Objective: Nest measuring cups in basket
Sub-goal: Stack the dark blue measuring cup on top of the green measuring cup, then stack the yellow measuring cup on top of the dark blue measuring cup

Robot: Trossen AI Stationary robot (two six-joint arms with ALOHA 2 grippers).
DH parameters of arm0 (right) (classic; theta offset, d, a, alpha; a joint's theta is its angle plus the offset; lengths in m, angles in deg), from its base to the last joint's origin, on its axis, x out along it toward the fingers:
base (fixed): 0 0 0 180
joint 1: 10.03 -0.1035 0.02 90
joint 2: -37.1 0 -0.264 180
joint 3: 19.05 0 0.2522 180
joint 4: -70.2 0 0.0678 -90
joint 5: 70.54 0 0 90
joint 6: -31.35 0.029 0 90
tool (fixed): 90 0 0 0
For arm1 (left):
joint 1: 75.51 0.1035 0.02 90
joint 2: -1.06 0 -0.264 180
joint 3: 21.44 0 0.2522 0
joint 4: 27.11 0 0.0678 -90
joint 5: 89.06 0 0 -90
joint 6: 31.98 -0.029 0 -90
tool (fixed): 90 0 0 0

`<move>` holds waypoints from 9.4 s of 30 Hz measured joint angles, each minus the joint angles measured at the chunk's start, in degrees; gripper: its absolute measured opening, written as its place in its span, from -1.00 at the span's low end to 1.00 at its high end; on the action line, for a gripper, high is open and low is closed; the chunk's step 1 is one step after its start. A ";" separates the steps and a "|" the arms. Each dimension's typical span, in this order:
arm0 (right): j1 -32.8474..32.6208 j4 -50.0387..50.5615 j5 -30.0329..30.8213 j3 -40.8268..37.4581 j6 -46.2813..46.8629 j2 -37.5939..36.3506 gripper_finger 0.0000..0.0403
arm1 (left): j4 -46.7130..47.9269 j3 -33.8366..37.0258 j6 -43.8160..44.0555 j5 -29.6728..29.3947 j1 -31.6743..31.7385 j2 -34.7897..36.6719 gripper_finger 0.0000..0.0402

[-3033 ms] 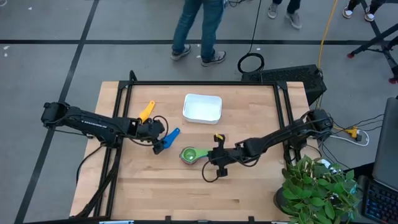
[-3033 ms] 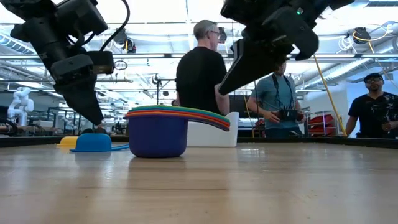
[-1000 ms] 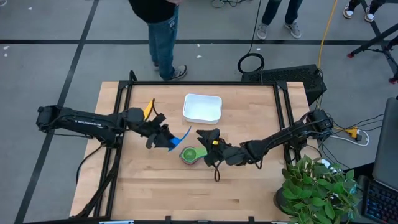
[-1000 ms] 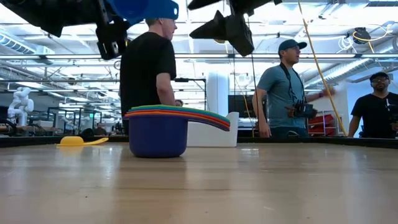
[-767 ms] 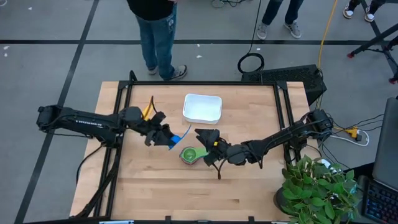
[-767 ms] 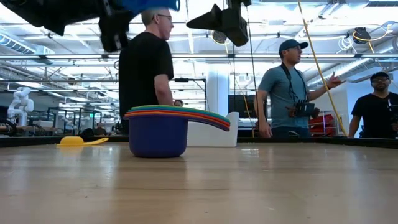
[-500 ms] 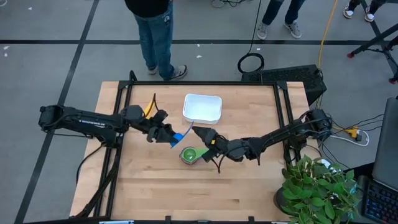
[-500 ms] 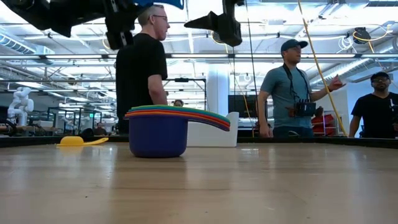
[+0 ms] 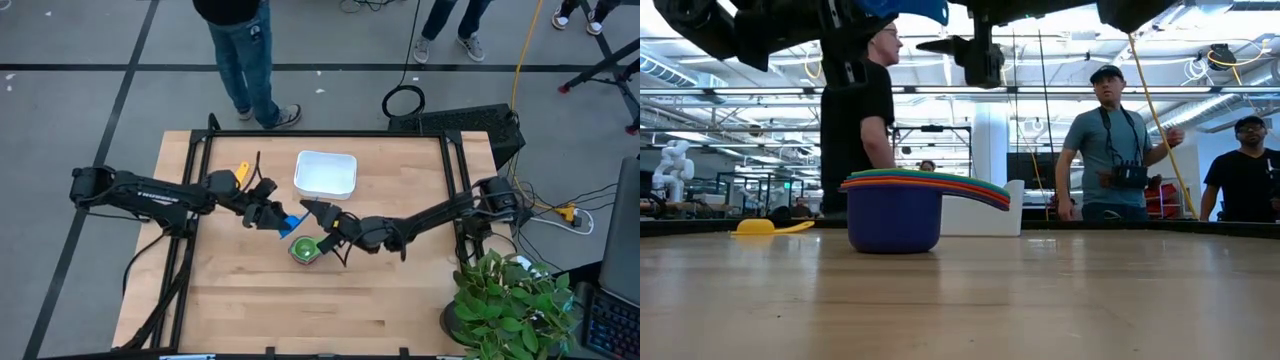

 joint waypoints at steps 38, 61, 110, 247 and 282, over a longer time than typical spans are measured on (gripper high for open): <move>-4.89 16.16 11.60 0.00 35.89 -0.03 -0.40 | 14.58 -0.02 -20.88 1.18 8.28 7.29 0.72; 3.12 87.37 -31.09 24.41 111.21 -0.25 -0.40 | 33.92 0.00 -32.18 -5.90 14.69 12.30 0.36; 1.48 91.64 -34.11 24.39 109.97 4.23 0.38 | 52.88 -0.54 -36.47 -13.22 15.24 12.27 0.36; -0.58 -2.50 -2.10 -1.25 18.07 0.82 -0.39 | 24.17 -10.58 -21.14 20.41 16.40 2.55 0.64; 2.87 84.98 -37.21 23.01 111.05 -3.99 -0.39 | 56.37 -10.62 -55.95 -13.60 23.96 17.47 -0.26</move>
